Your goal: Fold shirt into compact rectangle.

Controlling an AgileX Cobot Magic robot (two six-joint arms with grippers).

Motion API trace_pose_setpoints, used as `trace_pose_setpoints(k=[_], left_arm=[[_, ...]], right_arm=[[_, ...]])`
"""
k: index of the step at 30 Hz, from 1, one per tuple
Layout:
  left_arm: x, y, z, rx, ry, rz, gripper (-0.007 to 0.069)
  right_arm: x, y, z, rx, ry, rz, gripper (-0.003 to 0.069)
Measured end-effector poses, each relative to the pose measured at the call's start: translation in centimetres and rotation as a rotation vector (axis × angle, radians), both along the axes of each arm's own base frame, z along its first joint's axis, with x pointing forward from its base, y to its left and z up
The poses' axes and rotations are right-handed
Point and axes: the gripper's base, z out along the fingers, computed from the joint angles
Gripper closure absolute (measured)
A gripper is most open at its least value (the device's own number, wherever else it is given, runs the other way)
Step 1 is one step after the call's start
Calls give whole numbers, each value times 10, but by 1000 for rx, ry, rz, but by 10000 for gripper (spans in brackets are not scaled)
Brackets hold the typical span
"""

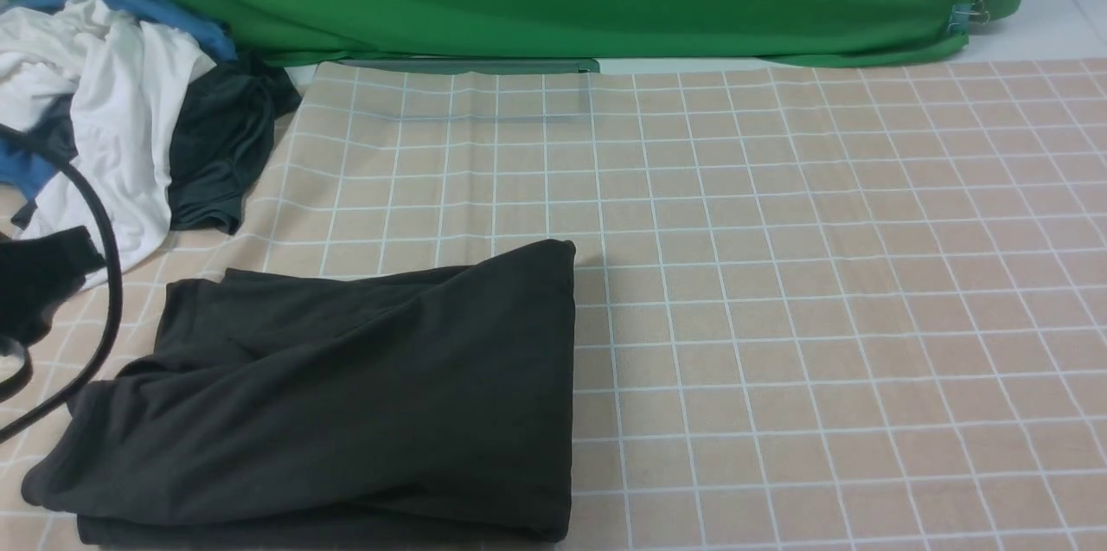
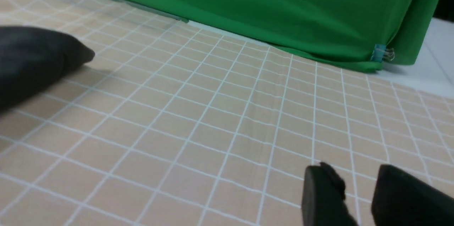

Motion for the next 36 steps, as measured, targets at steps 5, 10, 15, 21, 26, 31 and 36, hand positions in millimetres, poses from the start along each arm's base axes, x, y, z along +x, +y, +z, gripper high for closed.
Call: trace_pose_setpoints(k=[5, 10, 15, 21, 26, 31, 36], left_arm=[[-30, -8, 7, -34, 11, -52, 610], [-63, -20, 6, -88, -154, -122, 610], [-79, -21, -7, -201, -358, -68, 610], [-82, -17, -31, -113, -338, -61, 608], [-82, -13, -44, 17, -293, -64, 608], [-80, -11, -64, 64, -248, -59, 608], [-86, -8, -87, 76, -300, -29, 608]], right_arm=[[0, 0, 0, -19, -4, 3, 419], [0, 0, 0, -21, -4, 4, 419], [0, 0, 0, -21, -4, 4, 419], [0, 0, 0, -22, -4, 4, 419], [0, 0, 0, -22, -4, 4, 419], [0, 0, 0, -22, -4, 4, 419], [0, 0, 0, -22, -4, 4, 419]])
